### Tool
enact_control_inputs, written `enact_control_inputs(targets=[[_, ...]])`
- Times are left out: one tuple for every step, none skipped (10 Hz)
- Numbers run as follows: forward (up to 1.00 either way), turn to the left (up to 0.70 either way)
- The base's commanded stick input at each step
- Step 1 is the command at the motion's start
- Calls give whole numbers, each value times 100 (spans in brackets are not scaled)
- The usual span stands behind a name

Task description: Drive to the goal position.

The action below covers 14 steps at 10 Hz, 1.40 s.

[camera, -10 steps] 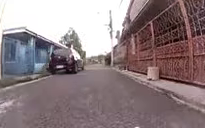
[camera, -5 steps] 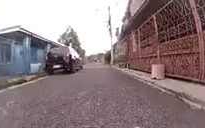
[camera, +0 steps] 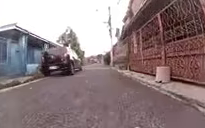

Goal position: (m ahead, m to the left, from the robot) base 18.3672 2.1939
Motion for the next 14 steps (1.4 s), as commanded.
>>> enact_control_inputs(targets=[[70, 0], [70, 0], [70, 0], [70, 0], [70, 0], [70, 0], [70, 0], [70, 0], [70, 0], [70, 0], [70, 0], [70, 0], [70, 0], [70, 0]])
